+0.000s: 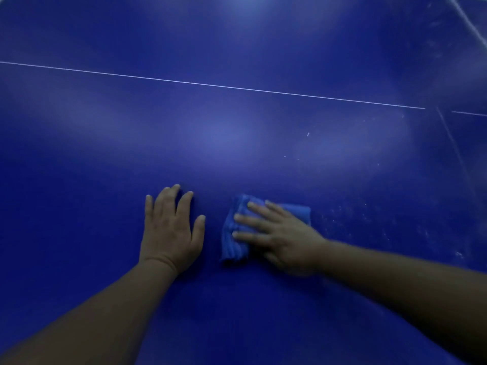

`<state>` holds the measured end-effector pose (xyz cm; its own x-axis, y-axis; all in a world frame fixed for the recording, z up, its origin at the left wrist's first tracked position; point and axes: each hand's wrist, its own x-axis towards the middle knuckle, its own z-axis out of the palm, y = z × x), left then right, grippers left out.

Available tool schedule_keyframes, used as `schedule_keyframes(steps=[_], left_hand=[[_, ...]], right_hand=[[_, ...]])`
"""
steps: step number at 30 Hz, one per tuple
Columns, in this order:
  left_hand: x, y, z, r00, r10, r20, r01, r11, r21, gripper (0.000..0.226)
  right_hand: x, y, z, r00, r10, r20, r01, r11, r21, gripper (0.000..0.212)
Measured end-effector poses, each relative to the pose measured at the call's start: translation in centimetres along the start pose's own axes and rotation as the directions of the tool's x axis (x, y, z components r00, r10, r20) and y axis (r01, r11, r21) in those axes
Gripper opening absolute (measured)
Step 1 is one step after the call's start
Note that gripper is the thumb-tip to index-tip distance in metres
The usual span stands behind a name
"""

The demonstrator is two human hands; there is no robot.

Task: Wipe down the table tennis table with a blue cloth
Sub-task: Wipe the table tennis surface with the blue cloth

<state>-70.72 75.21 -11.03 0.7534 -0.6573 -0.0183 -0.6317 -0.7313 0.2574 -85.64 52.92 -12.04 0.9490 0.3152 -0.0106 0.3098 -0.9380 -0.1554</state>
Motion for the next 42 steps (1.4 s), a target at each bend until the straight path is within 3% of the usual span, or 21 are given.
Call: schedule_keyframes(steps=[2,4,6,8,10,12,14,17,19,22,26,28,30,33,34,35,36,37,40,41,42], left_hand=[[0.3,-0.3,0.3,1.000,0.018,0.004,-0.018,1.000,0.022,0.069],[0.2,-0.4,0.4,1.000,0.020,-0.002,-0.020,1.000,0.014,0.068],[0.2,-0.4,0.4,1.000,0.016,0.004,-0.016,1.000,-0.002,0.068],[0.2,-0.5,0.5,1.000,0.012,0.022,-0.012,1.000,-0.008,0.067],[0.5,-0.5,0.5,0.999,0.004,0.038,-0.003,1.000,-0.008,0.066],[0.6,-0.5,0.6,0.998,0.005,0.061,-0.006,1.000,0.011,0.066],[0.6,-0.5,0.6,0.996,0.003,0.090,-0.005,1.000,0.026,0.066],[0.7,-0.5,0.6,0.995,-0.008,0.102,0.004,0.999,0.040,0.065],[0.9,-0.5,0.6,0.996,0.005,0.094,-0.009,0.999,0.049,0.064],[1.0,-0.5,0.6,0.998,0.025,0.060,-0.028,0.999,0.047,0.064],[1.1,-0.4,0.7,0.999,0.023,0.039,-0.025,0.999,0.047,0.065],[1.2,-0.5,0.8,0.998,0.024,0.051,-0.026,0.999,0.044,0.065],[1.2,-0.4,0.7,0.997,0.026,0.066,-0.029,0.999,0.041,0.064],[1.3,-0.4,0.5,0.996,0.025,0.089,-0.029,0.999,0.043,0.064],[1.3,-0.4,0.5,0.995,0.024,0.097,-0.028,0.999,0.045,0.064],[1.3,-0.4,0.4,0.994,0.024,0.105,-0.029,0.998,0.047,0.064],[1.3,-0.4,0.4,0.994,0.024,0.111,-0.029,0.999,0.044,0.064],[1.3,-0.4,0.3,0.993,0.022,0.114,-0.026,0.999,0.038,0.065],[1.3,-0.3,0.2,0.993,0.007,0.120,-0.011,0.999,0.036,0.066],[1.3,-0.2,0.2,0.992,0.002,0.124,-0.006,0.999,0.034,0.066],[1.3,-0.2,0.2,0.992,0.002,0.126,-0.005,1.000,0.025,0.066]], right_hand=[[3.0,4.9,-1.3,0.988,0.148,-0.043,-0.150,0.988,-0.025,0.049],[5.9,9.2,-2.9,0.916,0.395,-0.065,-0.397,0.918,-0.005,0.045],[7.4,10.1,-3.0,0.847,0.526,-0.082,-0.526,0.850,0.021,0.046],[7.3,7.9,-1.7,0.904,0.417,-0.093,-0.418,0.909,0.013,0.046],[5.8,4.8,-0.7,0.989,0.145,-0.031,-0.145,0.989,0.011,0.050],[5.6,6.1,-1.3,0.999,-0.004,0.046,0.004,1.000,-0.001,0.051],[7.2,10.0,-2.4,0.982,0.188,0.017,-0.187,0.982,-0.019,0.047],[10.1,12.9,-3.2,0.764,0.642,-0.053,-0.642,0.766,0.030,0.047],[12.1,10.7,-2.0,0.728,0.672,-0.136,-0.675,0.737,0.027,0.048],[17.5,7.0,-0.4,0.783,0.604,-0.147,-0.593,0.797,0.118,0.049],[22.5,11.5,-1.6,0.800,0.594,-0.082,-0.589,0.804,0.078,0.050],[19.6,16.7,-2.3,0.705,0.701,-0.107,-0.707,0.707,-0.027,0.052],[14.1,21.7,-3.3,0.504,0.845,-0.178,-0.861,0.509,-0.021,0.052],[6.9,25.6,-4.9,0.129,0.978,-0.163,-0.979,0.153,0.138,0.050],[6.4,25.7,-5.1,0.047,0.989,-0.141,-0.981,0.072,0.181,0.050],[7.1,25.1,-5.1,0.016,0.990,-0.138,-0.980,0.043,0.193,0.050],[8.7,23.9,-4.9,0.052,0.988,-0.148,-0.981,0.078,0.178,0.050],[10.7,22.3,-4.4,0.154,0.975,-0.161,-0.973,0.178,0.146,0.051],[17.3,16.7,-2.4,0.611,0.783,-0.116,-0.785,0.618,0.038,0.052],[18.2,16.0,-2.1,0.691,0.719,-0.078,-0.718,0.695,0.044,0.051],[17.9,16.6,-2.4,0.712,0.700,-0.057,-0.698,0.714,0.052,0.050]])
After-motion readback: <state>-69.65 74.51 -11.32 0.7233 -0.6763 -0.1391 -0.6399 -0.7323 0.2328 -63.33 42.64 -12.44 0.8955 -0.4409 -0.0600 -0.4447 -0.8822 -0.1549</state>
